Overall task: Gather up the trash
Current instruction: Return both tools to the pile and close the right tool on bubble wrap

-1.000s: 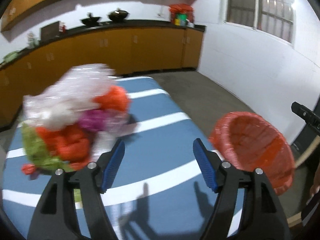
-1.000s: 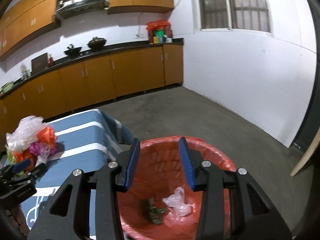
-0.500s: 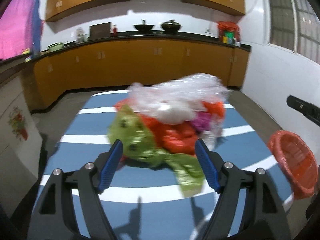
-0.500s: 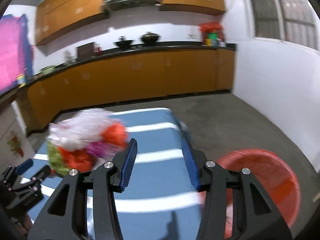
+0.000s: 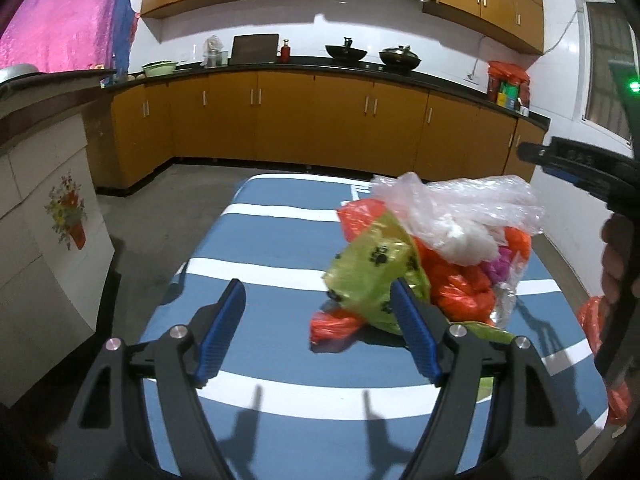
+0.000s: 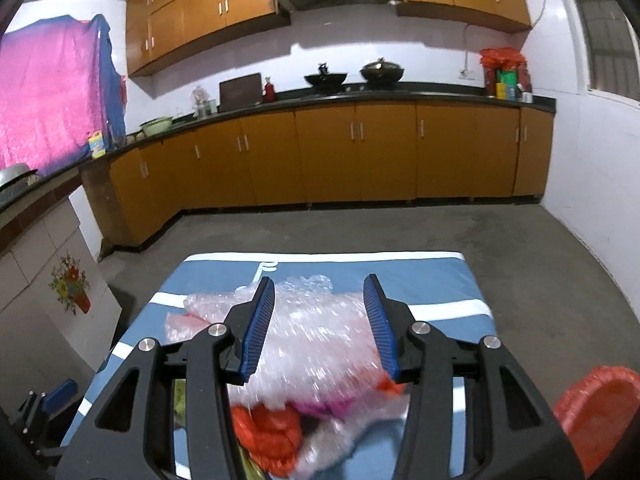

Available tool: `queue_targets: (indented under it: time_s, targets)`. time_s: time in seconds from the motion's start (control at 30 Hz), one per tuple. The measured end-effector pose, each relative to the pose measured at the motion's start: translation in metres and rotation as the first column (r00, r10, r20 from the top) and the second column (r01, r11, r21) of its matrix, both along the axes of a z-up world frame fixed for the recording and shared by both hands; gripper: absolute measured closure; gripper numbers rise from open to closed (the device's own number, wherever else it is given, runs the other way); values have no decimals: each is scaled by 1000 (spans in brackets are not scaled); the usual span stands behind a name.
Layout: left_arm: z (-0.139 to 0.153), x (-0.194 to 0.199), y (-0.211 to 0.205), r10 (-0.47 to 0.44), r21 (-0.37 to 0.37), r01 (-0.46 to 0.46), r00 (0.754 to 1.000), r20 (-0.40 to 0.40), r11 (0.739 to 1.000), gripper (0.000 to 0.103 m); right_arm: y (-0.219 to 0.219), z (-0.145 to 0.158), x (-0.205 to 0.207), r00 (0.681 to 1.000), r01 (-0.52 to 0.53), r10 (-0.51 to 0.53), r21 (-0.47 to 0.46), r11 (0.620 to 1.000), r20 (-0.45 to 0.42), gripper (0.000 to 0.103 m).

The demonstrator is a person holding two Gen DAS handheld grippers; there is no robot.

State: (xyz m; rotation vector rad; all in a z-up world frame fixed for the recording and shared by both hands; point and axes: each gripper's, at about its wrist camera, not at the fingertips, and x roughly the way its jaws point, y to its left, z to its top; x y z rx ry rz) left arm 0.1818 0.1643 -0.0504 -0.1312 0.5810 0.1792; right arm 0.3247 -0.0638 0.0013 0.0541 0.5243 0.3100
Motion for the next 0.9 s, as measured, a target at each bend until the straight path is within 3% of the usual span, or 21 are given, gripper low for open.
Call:
queue_targets:
  time_s: [0.17,0.33,0.4,0.57,0.67,0.9]
  targets:
    - [-3,3,7,14,-5,-14,1000,-6,1000,30,7,-17,3,996,-52,50,-25,998,-74,50]
    - [-8,7,8,16,-23,-16,1000,-21,1000,30,13,-34,-1,984,-104,91,-79,992,-152,50]
    - [-8,7,6,11,-27,-12,1000,-23,1000,30,14,-38,-3,981,-112,95,-96,989,-169,55]
    - [-6,7,0,3,-28,-4,1000,-24,1000,30,13,-43,-3,976,-110,85,-113,988,-202,82]
    - [-5,6,-1,0,-31,-1,1000,-23,1000,30,8,-43,-4,974,-102,81,-91,991,-212,89]
    - [2,6,-6,-17,-37,16,1000,-14,999,30,-9,-29,-24,986,-59,52,-38,998,-161,92]
